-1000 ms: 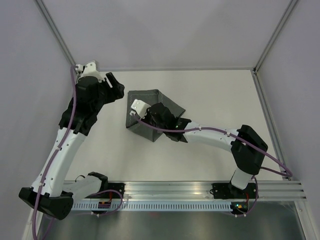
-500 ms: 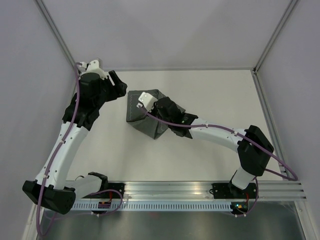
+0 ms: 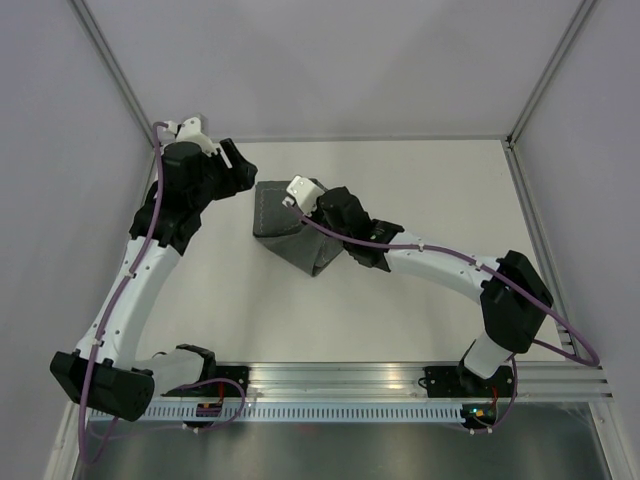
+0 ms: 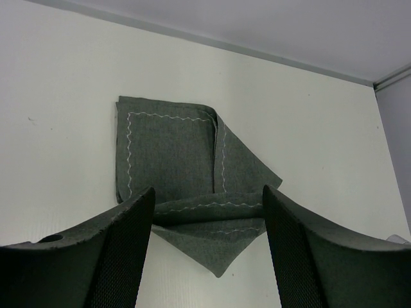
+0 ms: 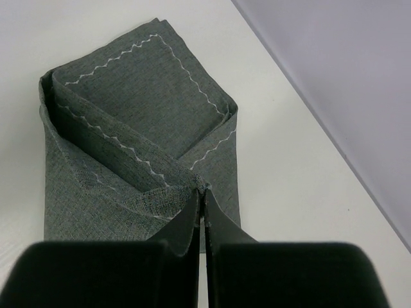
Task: Fold the napkin, place the utensils inside, and roll it up
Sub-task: Fold the napkin
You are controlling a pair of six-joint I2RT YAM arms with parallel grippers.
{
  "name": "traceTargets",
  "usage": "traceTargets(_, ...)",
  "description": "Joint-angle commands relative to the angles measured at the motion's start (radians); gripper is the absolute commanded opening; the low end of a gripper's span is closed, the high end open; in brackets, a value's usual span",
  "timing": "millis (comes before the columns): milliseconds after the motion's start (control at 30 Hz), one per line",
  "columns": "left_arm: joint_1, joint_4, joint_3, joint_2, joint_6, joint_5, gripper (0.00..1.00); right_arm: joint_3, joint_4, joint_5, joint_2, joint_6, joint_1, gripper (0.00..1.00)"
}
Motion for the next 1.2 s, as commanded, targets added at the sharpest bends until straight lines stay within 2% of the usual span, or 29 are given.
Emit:
traceTargets(0,0.011,0.038,-0.006,0.006,0.006,0.036,0.73,0.044,-0.018,0.051,-0.035,-0.005,-0.02,0.0)
traceTargets(300,0.02,0.049,-0.003,0.027,0.003,0.067,0.73,0.073,-0.054,0.054,-0.029,-0.012,-0.067,0.0)
traceTargets(600,0.021,0.052,-0.002,0.047,0.001,0.084,0.72,0.035,-0.033,0.042,-0.005,-0.01,-0.127,0.0)
traceTargets(1167,0.021,0.055,-0.012,0.073,-0.002,0.108,0.72,-0.007,0.01,-0.01,0.176,0.007,-0.204,0.0)
